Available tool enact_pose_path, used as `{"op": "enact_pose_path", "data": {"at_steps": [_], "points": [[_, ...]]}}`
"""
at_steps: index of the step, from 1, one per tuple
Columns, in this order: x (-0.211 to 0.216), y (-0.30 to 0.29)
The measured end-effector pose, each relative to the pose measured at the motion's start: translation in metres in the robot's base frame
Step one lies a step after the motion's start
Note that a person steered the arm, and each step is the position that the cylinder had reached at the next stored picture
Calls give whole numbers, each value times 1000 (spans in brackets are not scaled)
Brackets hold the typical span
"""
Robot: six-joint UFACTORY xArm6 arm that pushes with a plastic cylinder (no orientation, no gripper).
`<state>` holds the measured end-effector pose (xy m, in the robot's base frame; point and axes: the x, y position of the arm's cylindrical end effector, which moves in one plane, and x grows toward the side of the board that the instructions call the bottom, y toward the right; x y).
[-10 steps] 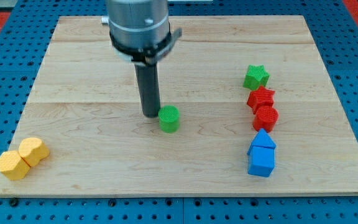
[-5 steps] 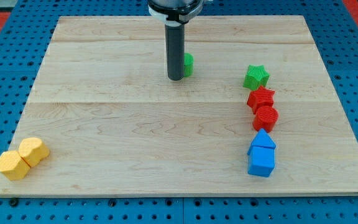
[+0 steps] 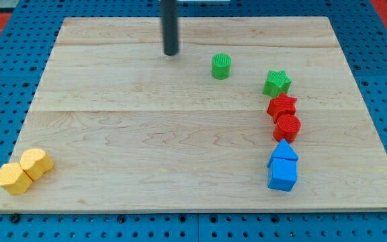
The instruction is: Push the green circle above the green star
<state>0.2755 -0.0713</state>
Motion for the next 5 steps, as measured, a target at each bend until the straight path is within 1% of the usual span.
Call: {"op": "enact_pose_path", "data": {"at_steps": [1,2,3,4,5], "points": [[41,-7],[69,12],[68,86],[63,146],[64,162]]}}
